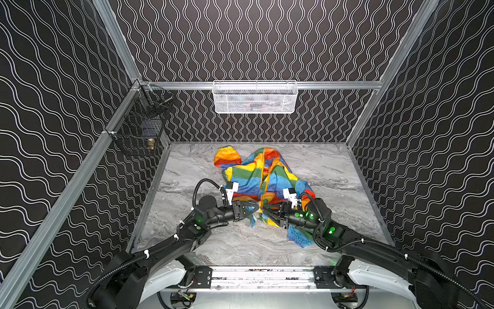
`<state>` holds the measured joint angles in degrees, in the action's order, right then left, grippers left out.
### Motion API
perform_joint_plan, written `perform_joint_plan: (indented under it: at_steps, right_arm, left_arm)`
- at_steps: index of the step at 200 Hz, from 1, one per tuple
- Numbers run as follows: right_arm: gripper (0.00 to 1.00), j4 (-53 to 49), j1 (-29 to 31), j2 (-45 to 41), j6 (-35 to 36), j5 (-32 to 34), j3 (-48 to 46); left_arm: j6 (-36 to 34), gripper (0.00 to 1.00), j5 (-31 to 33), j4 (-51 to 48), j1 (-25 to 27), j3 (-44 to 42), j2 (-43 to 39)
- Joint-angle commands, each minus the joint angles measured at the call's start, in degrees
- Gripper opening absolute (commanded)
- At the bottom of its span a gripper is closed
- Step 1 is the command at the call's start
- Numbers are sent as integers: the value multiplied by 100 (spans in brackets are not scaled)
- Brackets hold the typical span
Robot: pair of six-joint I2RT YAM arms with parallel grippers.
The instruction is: Zip up the jacket
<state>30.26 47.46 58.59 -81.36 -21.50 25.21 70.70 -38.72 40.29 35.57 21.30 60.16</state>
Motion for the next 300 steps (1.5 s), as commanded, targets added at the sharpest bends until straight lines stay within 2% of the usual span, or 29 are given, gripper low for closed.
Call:
perform_joint_plan:
  at_steps: [1, 180, 239, 300]
  right_arm:
    - [36, 32, -18, -22, 24, 15, 62]
    - [16, 259, -35, 232, 6, -88, 131]
    - [0, 321, -84, 250, -29, -83, 106]
    - [0, 134, -123, 185, 58, 139, 140]
  left_arm:
    - [-29, 0, -125, 119, -11, -21, -31]
    - [-71, 0, -246, 50, -10, -56, -109]
    - [-748, 0, -338, -1005, 0, 152, -269]
    - [-906, 0, -390, -1259, 3, 138, -286]
